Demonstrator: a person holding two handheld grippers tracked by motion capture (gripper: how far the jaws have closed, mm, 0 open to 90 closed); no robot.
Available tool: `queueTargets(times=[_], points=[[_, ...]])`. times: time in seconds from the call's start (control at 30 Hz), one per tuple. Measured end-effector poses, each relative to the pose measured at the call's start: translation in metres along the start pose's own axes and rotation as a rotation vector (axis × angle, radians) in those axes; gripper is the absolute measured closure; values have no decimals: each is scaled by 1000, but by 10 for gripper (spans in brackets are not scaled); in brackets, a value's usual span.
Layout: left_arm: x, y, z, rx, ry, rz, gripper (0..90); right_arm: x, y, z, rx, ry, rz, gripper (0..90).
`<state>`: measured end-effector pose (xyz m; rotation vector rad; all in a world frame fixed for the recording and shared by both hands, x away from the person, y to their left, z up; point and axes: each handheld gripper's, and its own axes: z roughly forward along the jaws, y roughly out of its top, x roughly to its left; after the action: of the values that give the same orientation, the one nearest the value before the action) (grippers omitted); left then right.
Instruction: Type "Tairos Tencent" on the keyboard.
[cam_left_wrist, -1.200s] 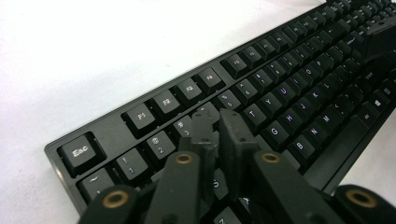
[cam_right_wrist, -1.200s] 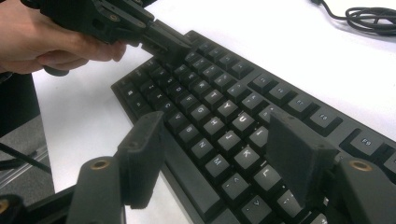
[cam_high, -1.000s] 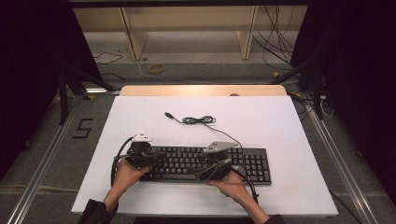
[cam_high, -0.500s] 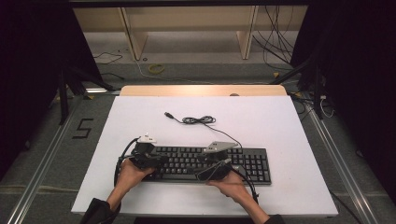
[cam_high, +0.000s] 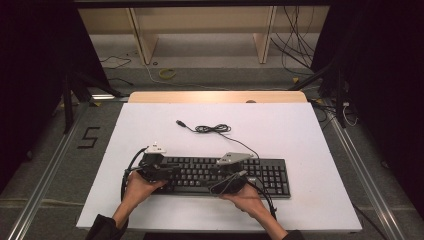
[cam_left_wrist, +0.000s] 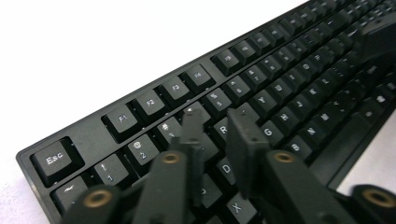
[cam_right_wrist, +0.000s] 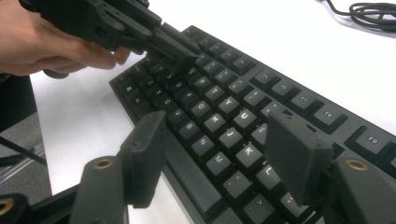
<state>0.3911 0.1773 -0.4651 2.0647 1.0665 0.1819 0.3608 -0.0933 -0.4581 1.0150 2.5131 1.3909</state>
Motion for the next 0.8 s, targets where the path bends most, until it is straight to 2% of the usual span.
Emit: queueTargets(times=[0.13,0.3,0.57,0.8], points=[[0,-1,-6,-29,-14,-21,592,1,0,1,-2,-13,-7,444],[1,-3,-12,-54,-33,-32,488,3,0,5,10,-13,-12,502],[0,-6,-22,-122,-64,-52,403,8,1,12,23,-18,-27,647],[-4,-10,-27,-158,-74,-40,377,10,1,19,32,-5,-39,792]])
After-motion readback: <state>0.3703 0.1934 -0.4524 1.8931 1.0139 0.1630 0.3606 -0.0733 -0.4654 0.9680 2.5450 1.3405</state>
